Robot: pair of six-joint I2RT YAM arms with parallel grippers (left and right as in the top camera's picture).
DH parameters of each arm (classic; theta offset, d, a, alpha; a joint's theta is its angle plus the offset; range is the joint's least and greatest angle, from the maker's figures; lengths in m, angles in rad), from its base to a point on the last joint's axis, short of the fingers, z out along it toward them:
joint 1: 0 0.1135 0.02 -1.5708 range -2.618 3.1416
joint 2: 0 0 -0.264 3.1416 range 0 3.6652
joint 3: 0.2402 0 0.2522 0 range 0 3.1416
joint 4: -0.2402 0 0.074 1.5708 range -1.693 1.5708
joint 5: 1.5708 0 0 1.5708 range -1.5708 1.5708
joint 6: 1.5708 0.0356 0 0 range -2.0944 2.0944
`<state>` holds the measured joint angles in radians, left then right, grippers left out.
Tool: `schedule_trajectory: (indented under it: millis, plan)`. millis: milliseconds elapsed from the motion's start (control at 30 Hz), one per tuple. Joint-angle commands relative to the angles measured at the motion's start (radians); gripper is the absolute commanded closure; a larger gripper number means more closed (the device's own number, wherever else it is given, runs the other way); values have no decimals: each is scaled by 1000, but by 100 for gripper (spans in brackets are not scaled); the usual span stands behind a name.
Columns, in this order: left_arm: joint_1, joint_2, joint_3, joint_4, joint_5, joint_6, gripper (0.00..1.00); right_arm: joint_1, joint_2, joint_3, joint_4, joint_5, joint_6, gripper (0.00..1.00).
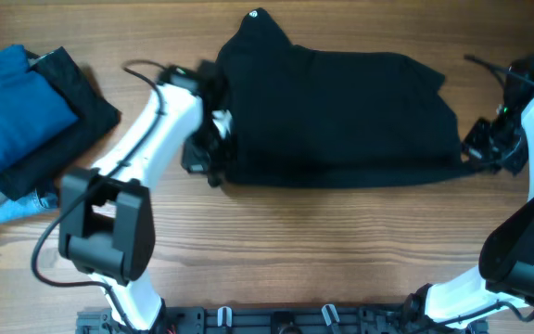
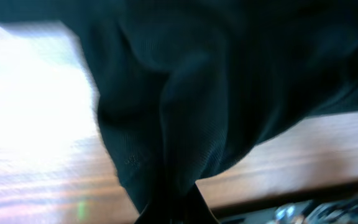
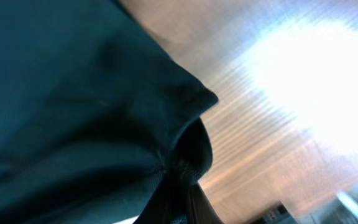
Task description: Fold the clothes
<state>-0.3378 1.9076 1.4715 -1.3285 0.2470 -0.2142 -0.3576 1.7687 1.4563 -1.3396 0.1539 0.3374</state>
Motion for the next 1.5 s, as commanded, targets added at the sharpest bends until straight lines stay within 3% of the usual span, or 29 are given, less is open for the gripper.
schedule_trajectory:
  millis: [0,233,433,467,500,533,633,1000,1167,1467]
  plan:
    - [-69,-13,-100,-37,17,26,96,-29,-3,-46,-23,102,68,96]
    - [-96,-37,-146,-126,-43,28,96,-55,-5,-54,-79,131,81,96]
    - [-74,-56,-146,7,-42,17,96,-55,-5,-54,-16,71,41,96]
    - [-69,-55,-146,24,-41,15,90,-55,-5,-54,0,51,28,96]
    - [-68,-55,-146,35,-35,16,55,-55,-5,-54,13,35,27,95]
    - [-68,-55,-146,34,-34,16,43,-55,-5,-54,16,32,28,95]
    - [-70,-55,-146,7,-34,16,37,-55,-5,-54,19,33,28,95]
    - [-70,-55,-146,68,-21,21,32,-55,-5,-54,23,32,28,94]
    - [-74,-53,-146,187,19,14,38,-55,-5,-54,15,32,26,94]
    - [-80,1,-146,138,37,-60,43,-55,-5,-54,19,32,6,94]
